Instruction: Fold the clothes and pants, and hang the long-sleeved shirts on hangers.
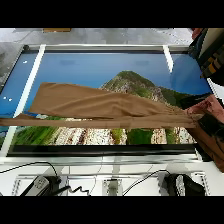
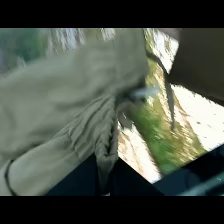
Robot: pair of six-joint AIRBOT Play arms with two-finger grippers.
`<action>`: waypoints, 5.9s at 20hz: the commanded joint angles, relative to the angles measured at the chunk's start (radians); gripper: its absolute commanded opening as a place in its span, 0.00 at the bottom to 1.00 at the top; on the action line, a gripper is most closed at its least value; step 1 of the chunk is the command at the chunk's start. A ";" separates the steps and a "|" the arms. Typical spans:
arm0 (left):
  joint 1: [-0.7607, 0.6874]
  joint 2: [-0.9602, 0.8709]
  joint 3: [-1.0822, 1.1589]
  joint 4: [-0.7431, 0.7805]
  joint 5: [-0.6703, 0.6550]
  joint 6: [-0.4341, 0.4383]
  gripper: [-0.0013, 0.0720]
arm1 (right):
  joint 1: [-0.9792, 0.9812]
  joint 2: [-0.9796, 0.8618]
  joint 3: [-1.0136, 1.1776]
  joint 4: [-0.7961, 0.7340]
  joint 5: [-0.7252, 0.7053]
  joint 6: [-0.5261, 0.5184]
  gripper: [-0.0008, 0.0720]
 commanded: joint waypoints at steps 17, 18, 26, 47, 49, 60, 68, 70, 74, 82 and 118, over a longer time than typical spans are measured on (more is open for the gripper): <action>-0.581 -0.735 0.655 0.329 0.274 -0.597 0.05 | 0.226 -0.787 0.024 0.679 -0.911 0.109 0.05; -0.581 -0.748 0.655 0.328 0.291 -0.597 0.05 | 0.246 -0.808 0.042 0.686 -0.939 0.109 0.05; -0.589 -0.791 0.656 0.299 0.524 -0.703 0.05 | 0.296 -0.973 0.188 0.705 -1.091 0.237 0.05; -0.403 -0.628 0.587 0.343 -0.324 -0.525 0.84 | 0.296 -0.933 0.357 0.340 -0.795 -0.097 0.95; -0.417 -0.621 0.541 0.315 -0.311 -0.525 0.83 | 0.296 -0.933 0.357 0.320 -0.782 -0.098 0.95; -0.463 -0.469 0.127 0.142 0.056 -0.518 0.83 | 0.296 -0.933 0.357 0.278 -0.787 -0.148 0.95; -0.473 -0.485 0.062 0.003 0.421 -0.538 0.83 | 0.296 -0.933 0.357 0.265 -0.797 -0.148 0.95; -0.473 -0.517 0.062 -0.053 0.433 -0.538 0.84 | 0.296 -0.933 0.357 0.265 -0.806 -0.148 0.95; -0.476 -0.575 0.063 -0.092 0.457 -0.536 0.97 | 0.296 -0.933 0.357 0.265 -0.819 -0.148 0.95; -0.486 -0.602 0.087 -0.090 0.555 -0.521 0.97 | 0.296 -0.933 0.357 0.265 -0.819 -0.148 0.95; -0.662 -0.491 0.436 0.486 0.074 -0.419 0.05 | 0.994 -1.273 0.893 0.266 -0.614 -0.116 0.04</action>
